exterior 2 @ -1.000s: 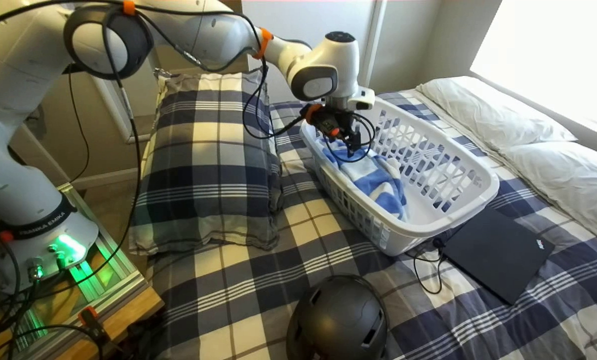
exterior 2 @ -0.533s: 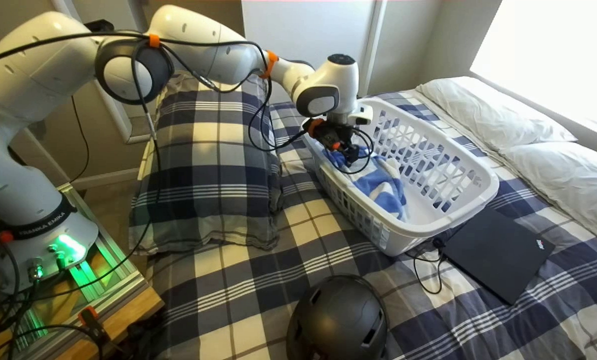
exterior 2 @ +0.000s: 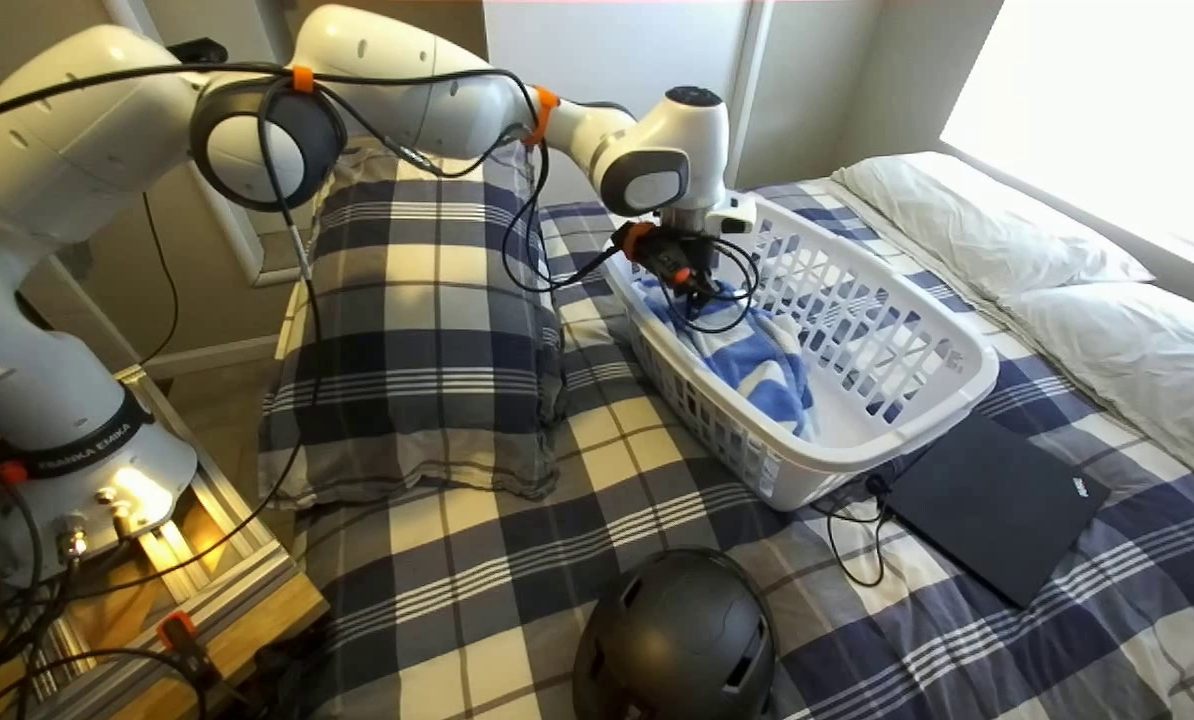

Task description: Put the towel on the pillow

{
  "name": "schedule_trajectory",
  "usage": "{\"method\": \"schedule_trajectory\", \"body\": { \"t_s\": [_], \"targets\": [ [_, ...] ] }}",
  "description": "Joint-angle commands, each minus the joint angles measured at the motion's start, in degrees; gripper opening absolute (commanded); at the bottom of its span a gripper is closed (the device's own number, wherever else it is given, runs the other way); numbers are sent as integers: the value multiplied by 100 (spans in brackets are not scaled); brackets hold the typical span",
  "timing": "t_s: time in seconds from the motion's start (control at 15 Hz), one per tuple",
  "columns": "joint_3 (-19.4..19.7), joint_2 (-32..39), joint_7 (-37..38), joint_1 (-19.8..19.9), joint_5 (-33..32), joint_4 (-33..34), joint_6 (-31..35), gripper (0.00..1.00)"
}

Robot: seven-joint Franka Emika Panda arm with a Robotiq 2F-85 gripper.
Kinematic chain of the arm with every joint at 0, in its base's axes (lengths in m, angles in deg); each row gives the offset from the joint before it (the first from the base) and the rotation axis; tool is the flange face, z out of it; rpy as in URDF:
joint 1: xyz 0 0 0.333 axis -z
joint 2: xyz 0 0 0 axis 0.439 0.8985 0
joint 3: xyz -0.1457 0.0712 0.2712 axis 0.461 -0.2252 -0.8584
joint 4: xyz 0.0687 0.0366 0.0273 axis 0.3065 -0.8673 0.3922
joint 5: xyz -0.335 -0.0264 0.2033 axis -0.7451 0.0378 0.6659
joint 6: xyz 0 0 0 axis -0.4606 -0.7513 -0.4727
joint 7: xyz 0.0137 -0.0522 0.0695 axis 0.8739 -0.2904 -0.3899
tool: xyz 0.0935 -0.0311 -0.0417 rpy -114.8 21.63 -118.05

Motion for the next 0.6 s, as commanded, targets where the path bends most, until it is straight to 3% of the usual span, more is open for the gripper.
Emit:
{"method": "schedule_trajectory", "body": {
  "t_s": [0.0, 0.27, 0.53],
  "targets": [
    [-147, -653, -270, 79, 147, -477, -156, 0],
    [-194, -1605, -767, -20, 77, -1138, 211, 5],
    [-600, -2686, -1844, 38, 245, -1874, 66, 5]
  ]
}}
